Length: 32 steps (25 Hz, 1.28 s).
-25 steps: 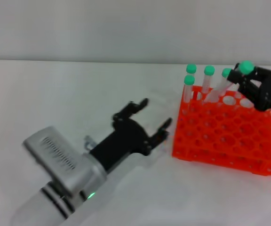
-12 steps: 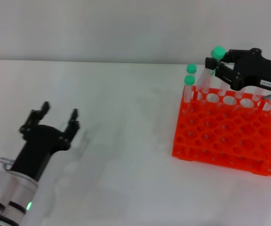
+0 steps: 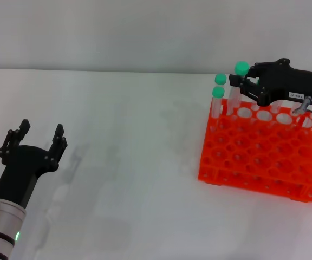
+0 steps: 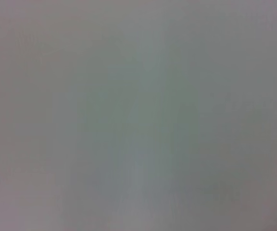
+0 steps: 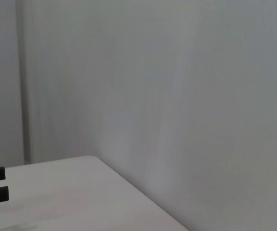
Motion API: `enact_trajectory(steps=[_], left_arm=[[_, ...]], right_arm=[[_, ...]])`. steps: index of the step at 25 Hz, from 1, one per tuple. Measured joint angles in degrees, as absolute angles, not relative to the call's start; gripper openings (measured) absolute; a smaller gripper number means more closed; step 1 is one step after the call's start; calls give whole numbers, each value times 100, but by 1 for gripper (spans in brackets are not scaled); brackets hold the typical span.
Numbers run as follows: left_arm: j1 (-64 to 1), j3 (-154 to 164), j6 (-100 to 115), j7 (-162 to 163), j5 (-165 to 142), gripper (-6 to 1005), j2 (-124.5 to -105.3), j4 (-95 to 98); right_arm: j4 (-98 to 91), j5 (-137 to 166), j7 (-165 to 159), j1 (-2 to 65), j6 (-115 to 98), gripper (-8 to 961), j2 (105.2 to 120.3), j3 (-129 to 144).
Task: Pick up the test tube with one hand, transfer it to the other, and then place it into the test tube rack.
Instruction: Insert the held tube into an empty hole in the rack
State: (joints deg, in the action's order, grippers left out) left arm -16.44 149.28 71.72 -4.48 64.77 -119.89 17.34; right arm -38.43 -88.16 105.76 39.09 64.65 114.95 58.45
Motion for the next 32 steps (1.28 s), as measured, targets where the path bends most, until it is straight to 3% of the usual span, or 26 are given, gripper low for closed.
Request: enact_trajectory(steps=[32], left_arm=[[-1714, 14923, 7252, -457, 6486, 709, -11988, 1766]], right_arm=[[-3853, -8305, 10183, 3940, 6098, 206, 11500, 5861]])
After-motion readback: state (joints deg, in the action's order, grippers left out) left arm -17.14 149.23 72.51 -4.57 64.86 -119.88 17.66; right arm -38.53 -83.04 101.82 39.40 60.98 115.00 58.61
